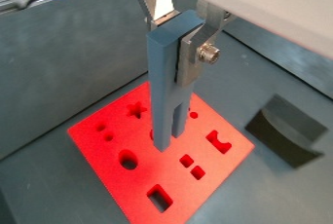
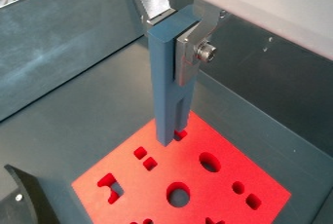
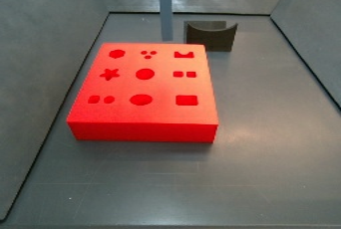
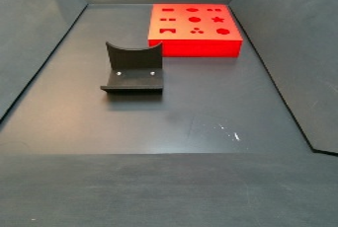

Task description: Insert the double-square object.

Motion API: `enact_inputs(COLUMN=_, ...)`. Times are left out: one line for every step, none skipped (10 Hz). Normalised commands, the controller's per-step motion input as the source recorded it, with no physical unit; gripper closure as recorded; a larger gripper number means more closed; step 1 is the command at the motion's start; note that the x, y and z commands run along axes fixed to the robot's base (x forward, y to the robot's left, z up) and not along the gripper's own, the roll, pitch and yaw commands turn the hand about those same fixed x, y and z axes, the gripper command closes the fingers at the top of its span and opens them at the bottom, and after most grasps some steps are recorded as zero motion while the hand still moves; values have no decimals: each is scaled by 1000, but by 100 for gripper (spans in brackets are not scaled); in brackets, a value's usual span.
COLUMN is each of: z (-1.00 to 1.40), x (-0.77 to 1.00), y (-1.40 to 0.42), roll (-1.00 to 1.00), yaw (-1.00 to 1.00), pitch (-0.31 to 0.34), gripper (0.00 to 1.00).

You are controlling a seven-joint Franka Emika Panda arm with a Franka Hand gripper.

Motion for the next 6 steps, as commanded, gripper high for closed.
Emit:
enact_inputs(z=-9, x=0, y=0, roll=0, yaw=-1000, pitch=-13, gripper=100)
enact_inputs(z=-11, x=0, y=0, roll=0, yaw=-1000, pitch=-11, gripper=100)
enact_inputs(z=-23, x=0, y=0, roll=0, yaw=-1000, pitch=-10, gripper=100)
enact_inputs(z=-29, x=0, y=0, roll=0, yaw=-1000, pitch=-6, gripper=100)
enact_inputs(z=-40, x=0, y=0, roll=0, yaw=-1000, pitch=-3, gripper=100)
enact_inputs(z=-40, x=0, y=0, roll=0, yaw=-1000, pitch=-1, gripper=100)
